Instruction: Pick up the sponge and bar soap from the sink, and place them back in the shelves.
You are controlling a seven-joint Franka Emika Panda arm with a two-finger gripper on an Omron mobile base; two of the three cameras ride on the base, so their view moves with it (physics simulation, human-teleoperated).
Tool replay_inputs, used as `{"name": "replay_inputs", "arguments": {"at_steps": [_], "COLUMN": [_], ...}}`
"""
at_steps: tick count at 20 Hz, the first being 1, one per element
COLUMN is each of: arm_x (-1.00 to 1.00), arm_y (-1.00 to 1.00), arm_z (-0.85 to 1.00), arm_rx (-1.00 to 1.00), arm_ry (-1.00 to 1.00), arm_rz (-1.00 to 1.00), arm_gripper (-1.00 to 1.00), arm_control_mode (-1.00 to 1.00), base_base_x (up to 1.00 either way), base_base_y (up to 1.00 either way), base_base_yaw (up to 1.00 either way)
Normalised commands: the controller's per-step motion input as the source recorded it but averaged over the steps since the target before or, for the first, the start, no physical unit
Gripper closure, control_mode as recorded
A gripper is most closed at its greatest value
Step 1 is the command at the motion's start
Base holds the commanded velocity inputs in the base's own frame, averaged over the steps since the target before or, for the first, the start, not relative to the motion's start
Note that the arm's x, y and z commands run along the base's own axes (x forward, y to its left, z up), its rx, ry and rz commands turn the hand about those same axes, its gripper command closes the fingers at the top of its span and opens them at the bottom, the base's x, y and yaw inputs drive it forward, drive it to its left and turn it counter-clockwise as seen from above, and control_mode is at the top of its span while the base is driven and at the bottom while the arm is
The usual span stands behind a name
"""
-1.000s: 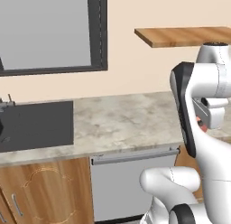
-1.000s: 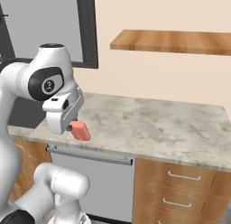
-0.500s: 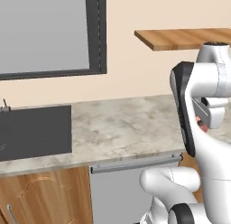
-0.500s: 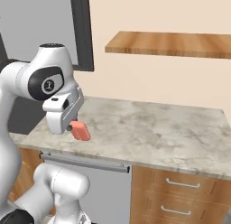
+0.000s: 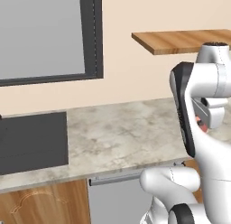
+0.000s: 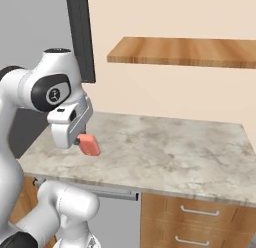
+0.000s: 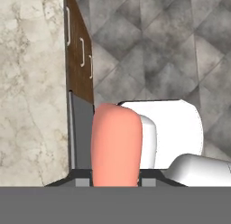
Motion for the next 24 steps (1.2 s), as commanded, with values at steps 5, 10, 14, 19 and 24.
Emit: {"name": "replay_inputs", "arguments": {"at_steps": [5,10,14,19,24], "arm_x": [0.0,0.0,-0.17,-0.11,0.0], "arm_y": [0.0,-0.02,-0.03,-0.01,0.0], "arm_z": [0.0,0.12,0.69,0.85,0.88], "arm_rx": [0.0,-0.01,-0.07,-0.06,-0.06], "arm_ry": [0.0,-0.08,-0.39,-0.25,-0.17], "arm_rz": [0.0,-0.01,0.0,-0.05,-0.08], "arm_gripper": [1.0,1.0,1.0,1.0,1.0], "arm_control_mode": [1.0,-1.0,-1.0,-1.0,-1.0], "base_base_x": [0.14,0.02,0.0,0.0,0.0], "base_base_y": [0.0,0.0,0.0,0.0,0.0], "base_base_yaw": [-0.05,0.0,0.0,0.0,0.0]}}
